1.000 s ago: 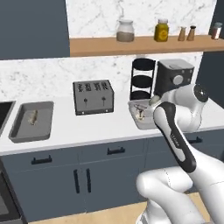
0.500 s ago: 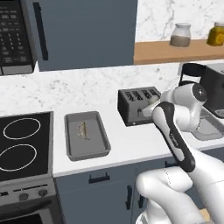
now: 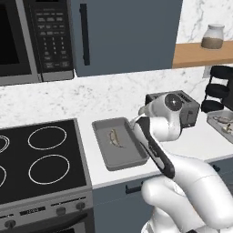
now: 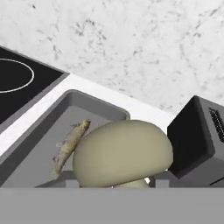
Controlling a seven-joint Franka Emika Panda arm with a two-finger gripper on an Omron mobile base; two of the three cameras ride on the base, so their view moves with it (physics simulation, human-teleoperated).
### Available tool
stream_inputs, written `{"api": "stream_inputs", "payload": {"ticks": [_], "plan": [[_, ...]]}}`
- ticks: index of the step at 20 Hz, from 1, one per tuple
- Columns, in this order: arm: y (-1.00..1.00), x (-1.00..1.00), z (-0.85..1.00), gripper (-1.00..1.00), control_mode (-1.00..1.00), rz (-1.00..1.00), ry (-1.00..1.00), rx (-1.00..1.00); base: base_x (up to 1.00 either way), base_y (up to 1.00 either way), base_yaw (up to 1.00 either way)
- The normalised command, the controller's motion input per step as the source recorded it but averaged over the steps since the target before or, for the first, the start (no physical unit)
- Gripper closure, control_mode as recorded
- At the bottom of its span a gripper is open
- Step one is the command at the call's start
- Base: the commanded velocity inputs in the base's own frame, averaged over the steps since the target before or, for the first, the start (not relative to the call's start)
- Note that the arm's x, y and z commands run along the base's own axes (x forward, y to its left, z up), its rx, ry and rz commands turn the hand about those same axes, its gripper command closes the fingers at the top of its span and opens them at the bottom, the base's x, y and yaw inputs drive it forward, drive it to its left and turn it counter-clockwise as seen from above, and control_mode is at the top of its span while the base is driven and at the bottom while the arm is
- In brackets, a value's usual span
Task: Place one mushroom and one fish in each tupperware on the nearby counter, to pack two identical lunches.
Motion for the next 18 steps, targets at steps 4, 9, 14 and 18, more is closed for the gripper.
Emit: {"api": "stream_inputs", "payload": {"ticks": [4, 9, 14, 18], "plan": [[0.7, 0.75, -1.0, 1.0, -1.0, -0.21, 0.31, -0.25, 0.0, 0.0, 0.0], [0.42, 0.78, -0.83, 1.0, -1.0, -0.13, 0.39, -0.03, 0.0, 0.0, 0.0], [0.18, 0.81, -0.83, 1.0, -1.0, -0.08, 0.44, 0.0, 0.0, 0.0, 0.0], [-0.54, 0.41, -0.94, -1.0, -1.0, -0.06, 0.27, 0.01, 0.0, 0.0, 0.0]]}}
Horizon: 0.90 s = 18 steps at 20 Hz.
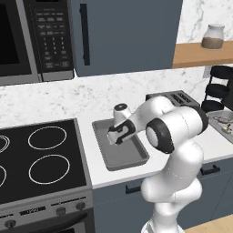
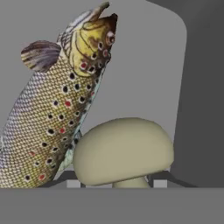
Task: Place one mushroom and one fish in each tupperware on the nearby counter, to pack two identical lunches.
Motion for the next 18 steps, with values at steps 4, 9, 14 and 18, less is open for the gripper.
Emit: {"api": "stream_inputs", "payload": {"ticks": [4, 9, 14, 18], "plan": [[-0.22, 0.13, -0.17, -1.0, -1.0, -0.03, 0.02, 0.01, 0.0, 0.0, 0.0], [0.07, -0.71, 0.53, -1.0, -1.0, -0.19, 0.03, 0.0, 0.0, 0.0, 0.0], [-0.41, -1.0, 0.92, -1.0, -1.0, -0.16, 0.0, 0.03, 0.0, 0.0, 0.0], [-1.0, -1.0, 1.0, -1.0, -1.0, -0.05, -0.1, 0.07, 0.0, 0.0, 0.0]]}}
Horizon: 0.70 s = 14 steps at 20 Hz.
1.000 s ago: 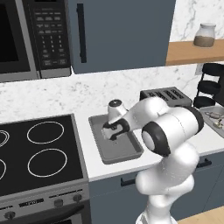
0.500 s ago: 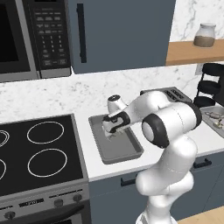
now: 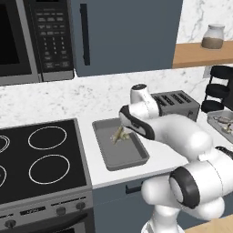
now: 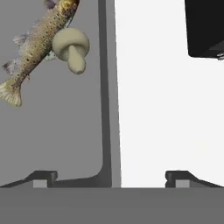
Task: Place one mushroom and one fish in each tupperware on the nearby counter, to pack two identical lunches.
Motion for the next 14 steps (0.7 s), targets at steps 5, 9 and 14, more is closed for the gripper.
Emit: {"api": "stream_inputs", "payload": {"ticks": [5, 9, 14], "plan": [[-1.0, -1.0, 1.0, -1.0, -1.0, 0.0, -0.39, 0.14, 0.0, 0.0, 0.0], [-1.0, -0.99, 1.0, -1.0, -1.0, 0.0, -0.55, 0.26, 0.0, 0.0, 0.0], [-1.0, -0.91, 1.0, -1.0, -1.0, 0.04, -0.6, 0.29, 0.0, 0.0, 0.0]]}}
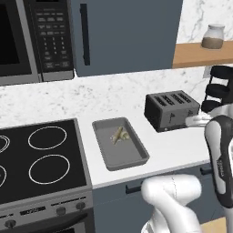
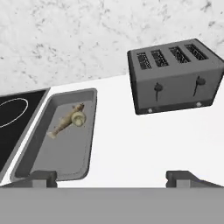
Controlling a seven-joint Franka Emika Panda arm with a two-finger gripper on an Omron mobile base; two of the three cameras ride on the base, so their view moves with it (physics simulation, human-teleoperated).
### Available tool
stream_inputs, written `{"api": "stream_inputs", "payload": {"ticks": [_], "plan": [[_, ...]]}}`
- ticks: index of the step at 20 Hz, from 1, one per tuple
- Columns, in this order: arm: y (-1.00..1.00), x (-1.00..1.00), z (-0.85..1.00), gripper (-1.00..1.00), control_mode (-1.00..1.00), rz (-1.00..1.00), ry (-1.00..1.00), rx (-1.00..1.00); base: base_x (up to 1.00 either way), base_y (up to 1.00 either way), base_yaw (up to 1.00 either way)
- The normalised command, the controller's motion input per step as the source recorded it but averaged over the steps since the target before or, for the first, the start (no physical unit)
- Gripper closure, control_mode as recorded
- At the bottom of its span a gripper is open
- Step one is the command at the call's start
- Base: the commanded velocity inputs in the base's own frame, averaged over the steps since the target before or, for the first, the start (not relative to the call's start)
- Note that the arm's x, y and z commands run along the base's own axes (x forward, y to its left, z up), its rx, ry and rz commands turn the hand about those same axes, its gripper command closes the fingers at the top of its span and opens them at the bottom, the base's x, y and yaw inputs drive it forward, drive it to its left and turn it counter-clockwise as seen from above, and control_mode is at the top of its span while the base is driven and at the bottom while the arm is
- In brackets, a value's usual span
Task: Place one mushroom and one fish in each tupperware on the nearby counter, to pack two identical lunches.
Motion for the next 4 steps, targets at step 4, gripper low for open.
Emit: {"api": "stream_inputs", "payload": {"ticks": [4], "plan": [[-0.62, -0.61, 0.74, -1.0, -1.0, 0.02, -0.4, 0.25, 0.0, 0.0, 0.0]]}}
